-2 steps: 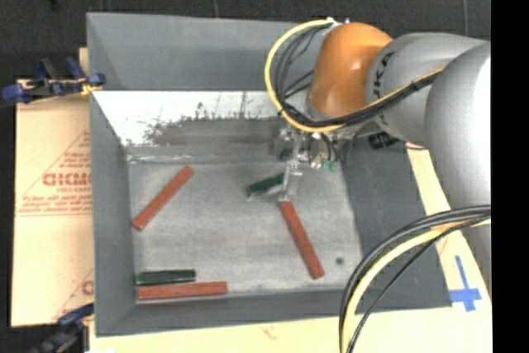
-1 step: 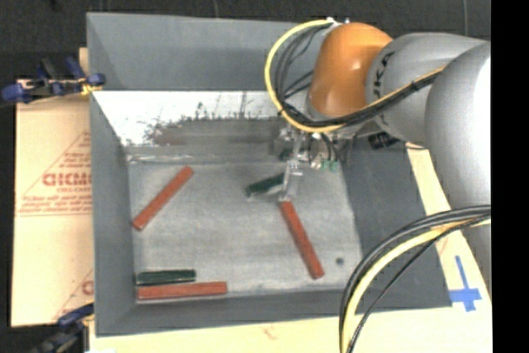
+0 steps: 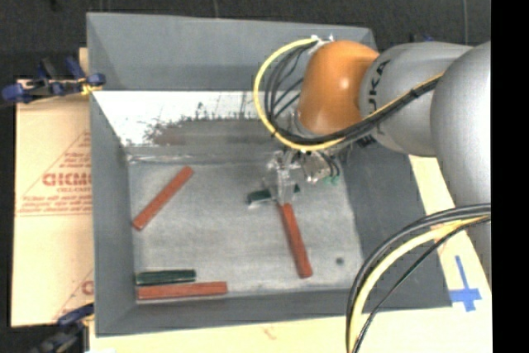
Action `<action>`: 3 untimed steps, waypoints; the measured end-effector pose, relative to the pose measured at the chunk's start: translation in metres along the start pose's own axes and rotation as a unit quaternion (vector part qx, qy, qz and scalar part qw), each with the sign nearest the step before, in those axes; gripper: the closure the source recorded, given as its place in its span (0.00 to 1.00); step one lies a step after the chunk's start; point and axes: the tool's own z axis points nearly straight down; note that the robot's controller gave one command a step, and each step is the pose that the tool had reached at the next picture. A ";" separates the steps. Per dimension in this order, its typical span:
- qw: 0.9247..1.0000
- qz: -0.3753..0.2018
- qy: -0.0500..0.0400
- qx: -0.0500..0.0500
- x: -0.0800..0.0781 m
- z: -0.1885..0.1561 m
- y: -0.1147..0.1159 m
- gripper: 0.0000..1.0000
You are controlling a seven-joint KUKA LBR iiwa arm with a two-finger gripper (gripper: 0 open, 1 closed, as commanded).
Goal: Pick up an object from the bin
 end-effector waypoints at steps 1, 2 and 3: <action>1.000 0.000 -0.001 0.000 0.001 0.003 0.000 0.00; 1.000 0.001 -0.002 0.000 0.000 0.001 0.001 1.00; 1.000 0.000 -0.001 0.000 0.001 0.003 0.000 0.00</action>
Offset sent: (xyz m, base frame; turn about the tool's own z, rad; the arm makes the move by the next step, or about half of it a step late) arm 0.0000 0.0000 0.0000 0.0000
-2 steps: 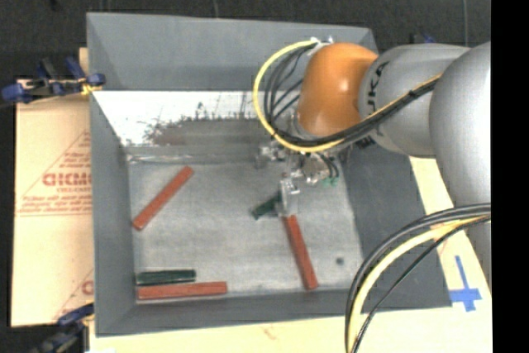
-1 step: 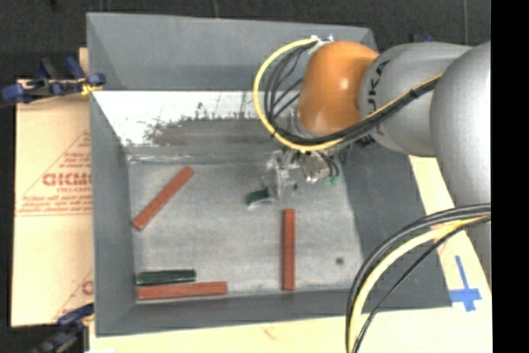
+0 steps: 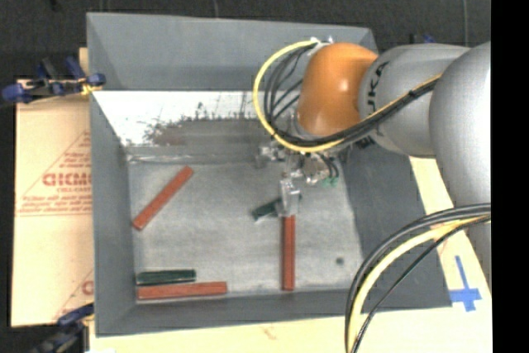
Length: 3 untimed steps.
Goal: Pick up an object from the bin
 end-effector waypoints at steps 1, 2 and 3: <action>1.000 0.000 0.000 0.000 -0.001 -0.003 0.000 1.00; 1.000 0.000 0.000 0.000 0.000 0.000 0.000 0.00; 1.000 0.000 0.000 0.000 0.000 0.000 0.000 1.00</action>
Offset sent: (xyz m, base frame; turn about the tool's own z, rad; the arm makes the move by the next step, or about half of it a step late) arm 0.0000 0.0000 0.0000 0.0000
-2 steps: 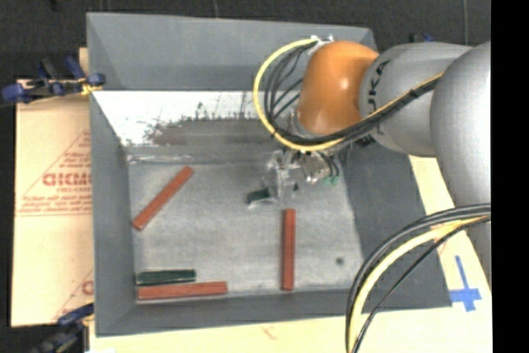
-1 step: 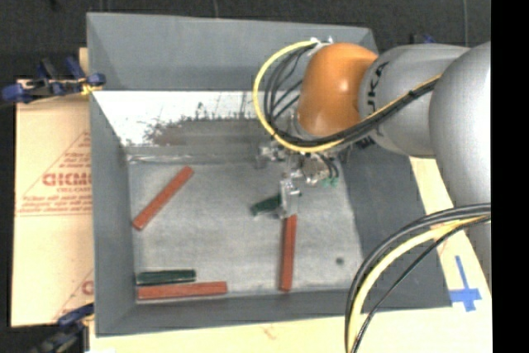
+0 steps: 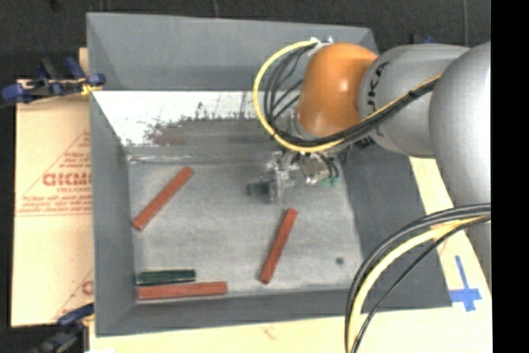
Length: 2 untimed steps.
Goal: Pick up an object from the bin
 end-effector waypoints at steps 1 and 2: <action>1.000 0.000 0.000 0.000 0.000 0.000 0.000 1.00; 1.000 -0.021 -0.002 0.002 0.019 -0.172 0.002 1.00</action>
Offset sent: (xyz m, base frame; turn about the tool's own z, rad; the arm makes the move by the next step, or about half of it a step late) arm -0.0228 -0.0005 0.1665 -0.0454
